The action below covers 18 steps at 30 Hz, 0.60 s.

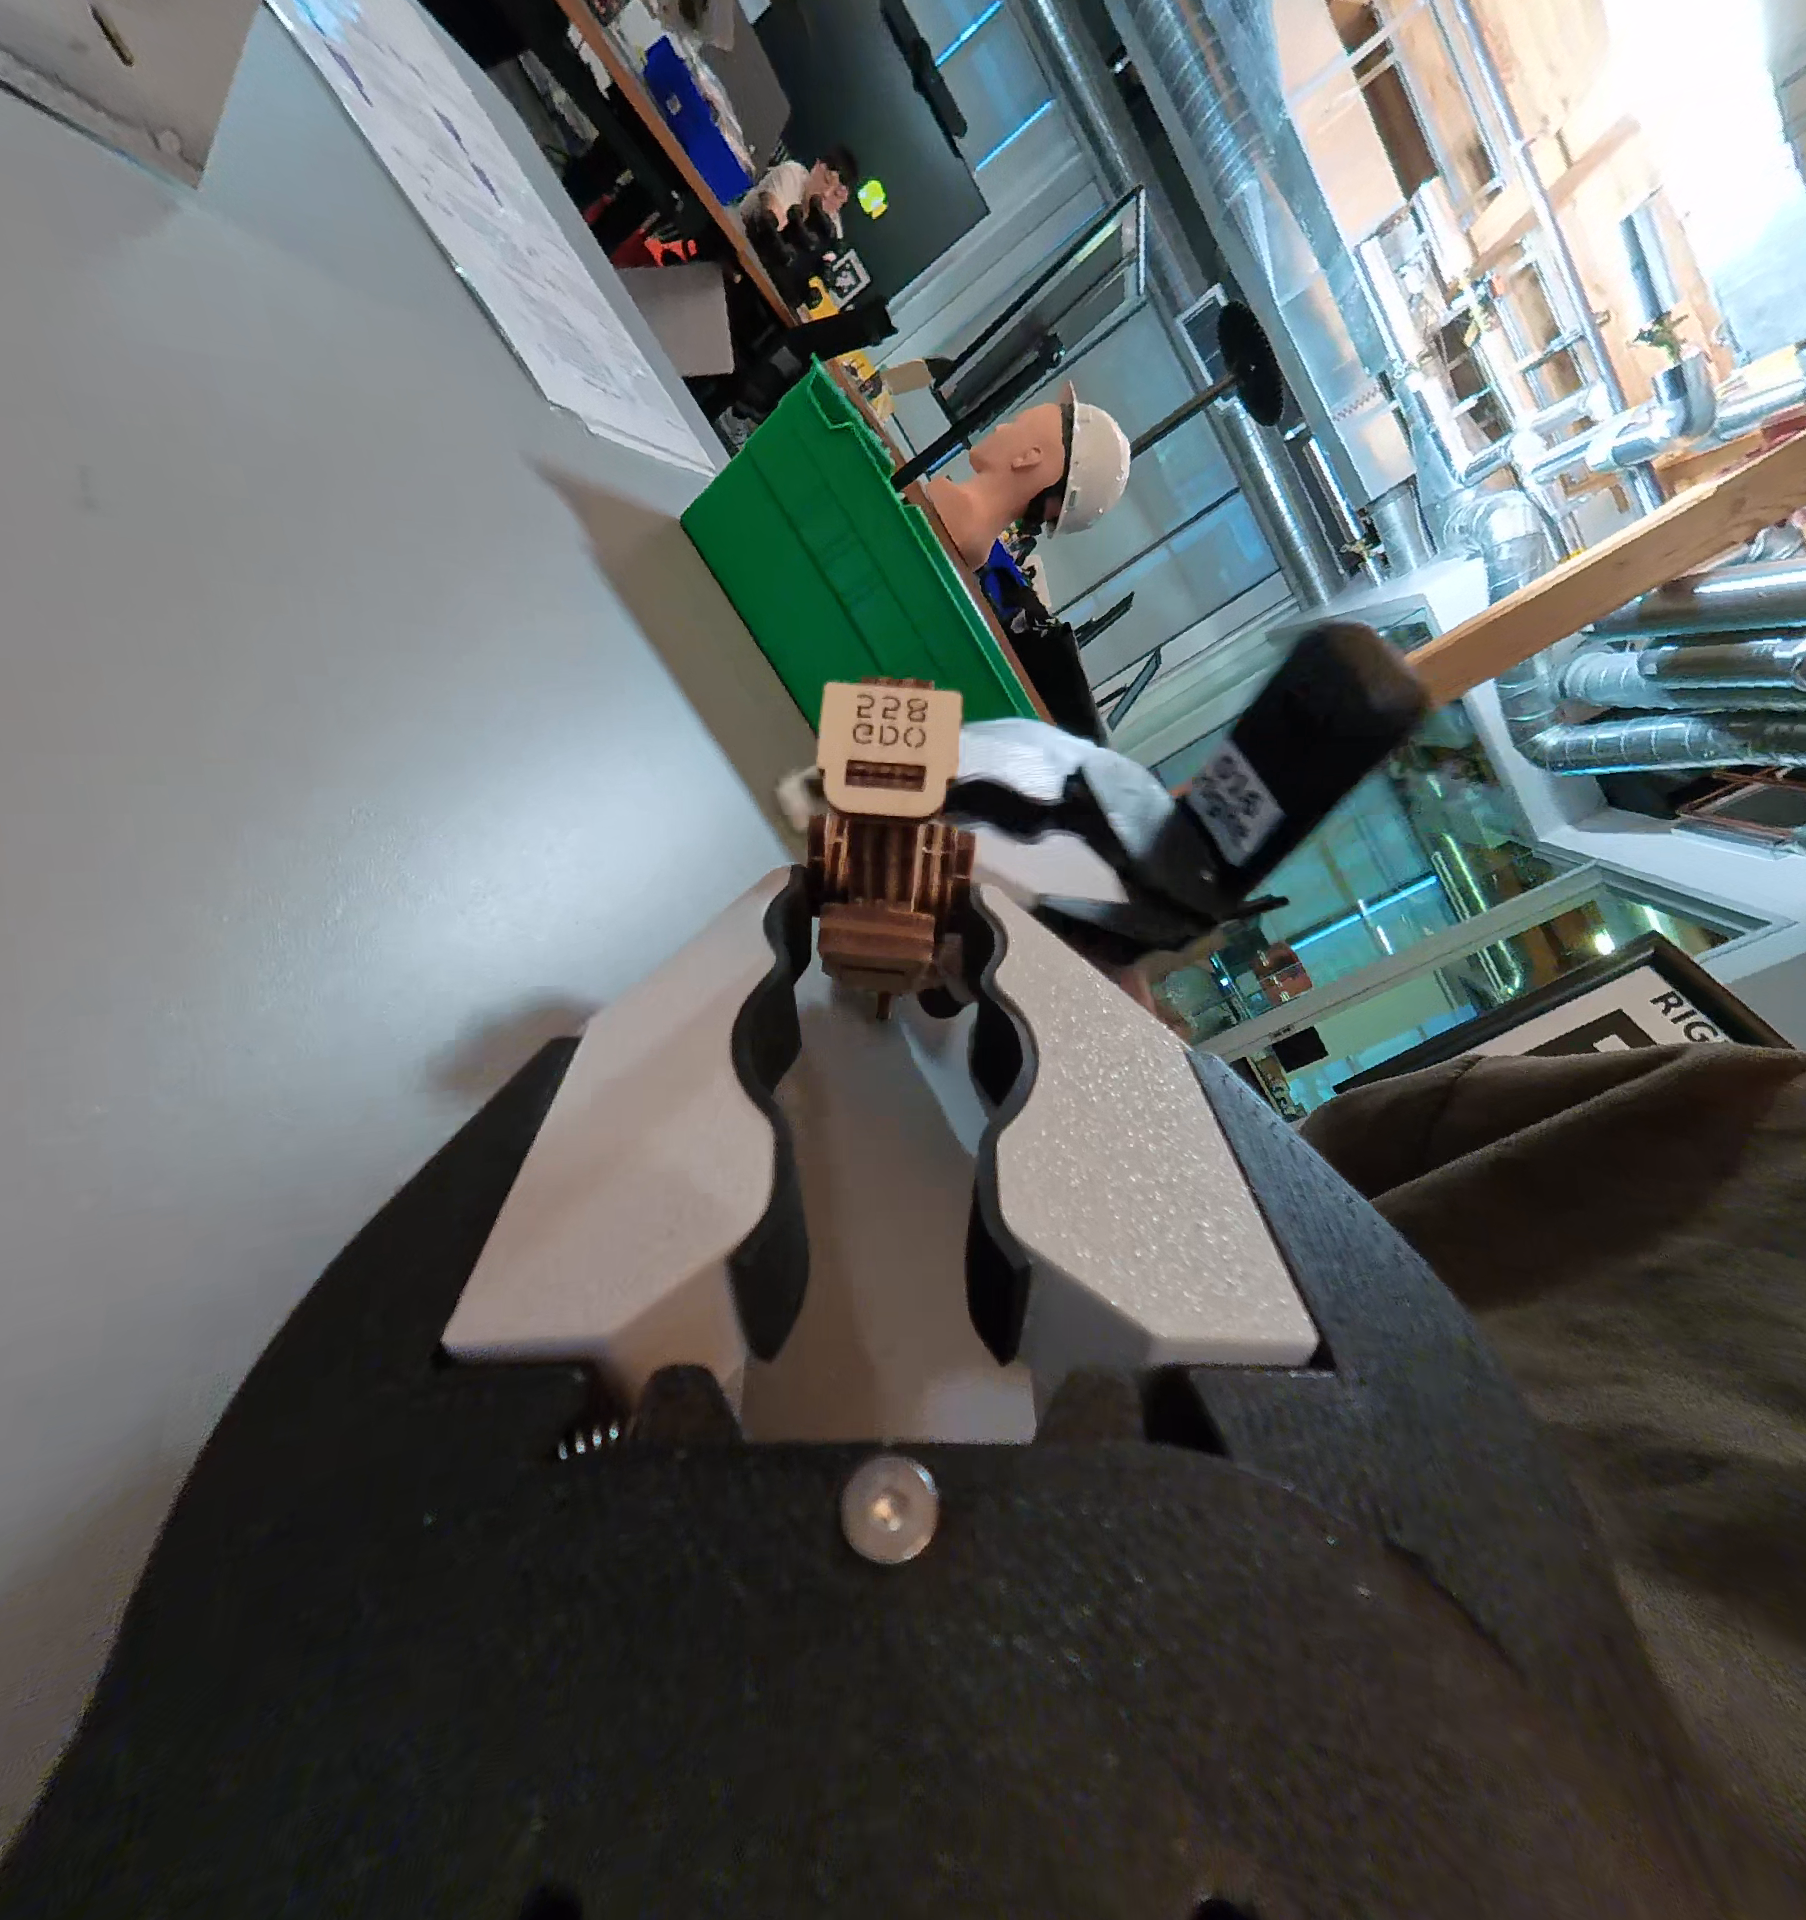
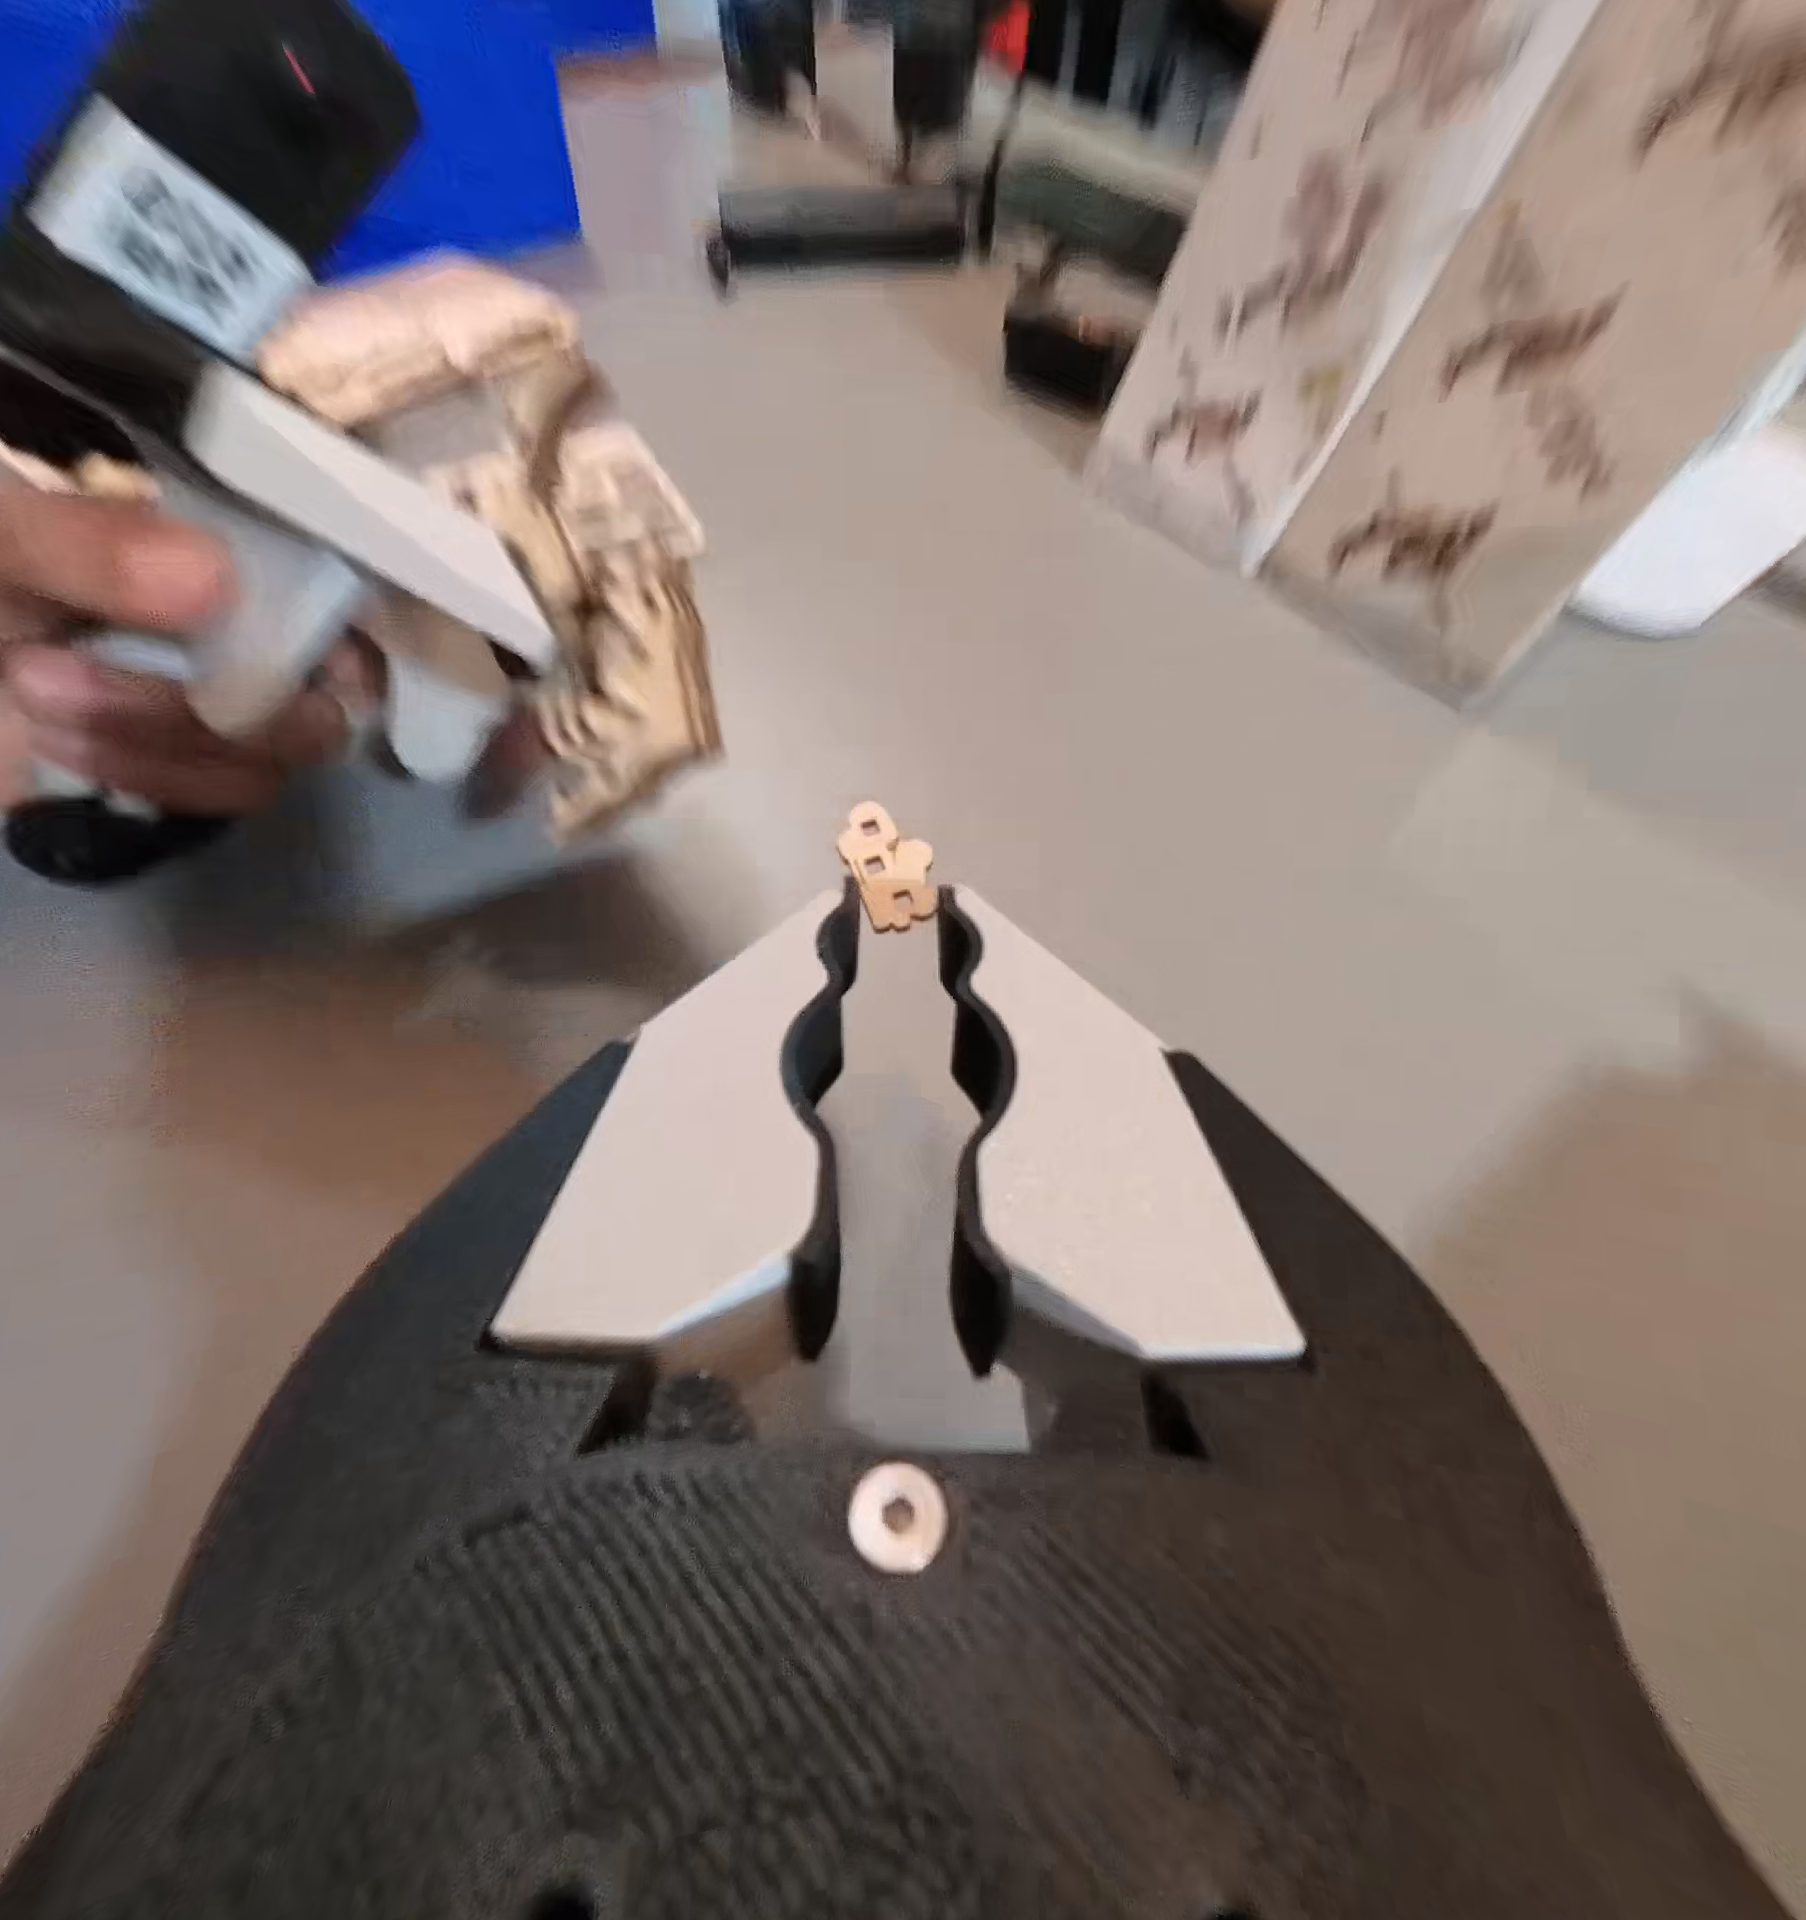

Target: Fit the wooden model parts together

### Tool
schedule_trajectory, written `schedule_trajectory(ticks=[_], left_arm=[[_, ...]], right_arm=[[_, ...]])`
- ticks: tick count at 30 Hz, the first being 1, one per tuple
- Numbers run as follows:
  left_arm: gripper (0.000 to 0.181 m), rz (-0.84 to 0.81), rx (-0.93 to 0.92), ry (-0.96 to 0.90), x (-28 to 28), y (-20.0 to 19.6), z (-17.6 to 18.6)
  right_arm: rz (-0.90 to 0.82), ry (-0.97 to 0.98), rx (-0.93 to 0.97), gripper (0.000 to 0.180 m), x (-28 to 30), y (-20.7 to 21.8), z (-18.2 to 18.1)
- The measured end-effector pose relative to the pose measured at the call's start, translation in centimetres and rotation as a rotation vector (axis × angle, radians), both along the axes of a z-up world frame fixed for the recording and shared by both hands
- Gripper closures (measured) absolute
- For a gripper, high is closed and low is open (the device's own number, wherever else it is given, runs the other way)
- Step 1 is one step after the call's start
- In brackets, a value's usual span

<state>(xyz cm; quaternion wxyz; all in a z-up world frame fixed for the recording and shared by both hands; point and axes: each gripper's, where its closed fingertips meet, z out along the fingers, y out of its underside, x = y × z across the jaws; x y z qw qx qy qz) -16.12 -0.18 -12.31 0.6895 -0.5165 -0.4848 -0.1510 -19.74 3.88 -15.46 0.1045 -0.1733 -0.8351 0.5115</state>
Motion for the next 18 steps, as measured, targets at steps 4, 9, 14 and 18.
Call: schedule_trajectory(ticks=[4,9,14,18], left_arm=[[0.156,-0.017,0.001,0.056,0.3,0.2,0.9],[0.156,-0.026,-0.077,0.209,0.7,0.2,2.3],[0.155,-0.09,-0.262,0.452,2.1,0.9,3.2],[0.155,-0.144,-0.253,0.568,3.4,1.7,4.0]], right_arm=[[0.022,-0.181,0.174,0.166,0.3,1.1,-4.6],[0.024,-0.161,0.173,0.137,0.2,1.0,-4.4],[0.155,-0.023,-0.206,0.137,1.9,-0.7,3.5],[0.25,-0.027,-0.469,0.154,4.4,-0.7,8.0]])
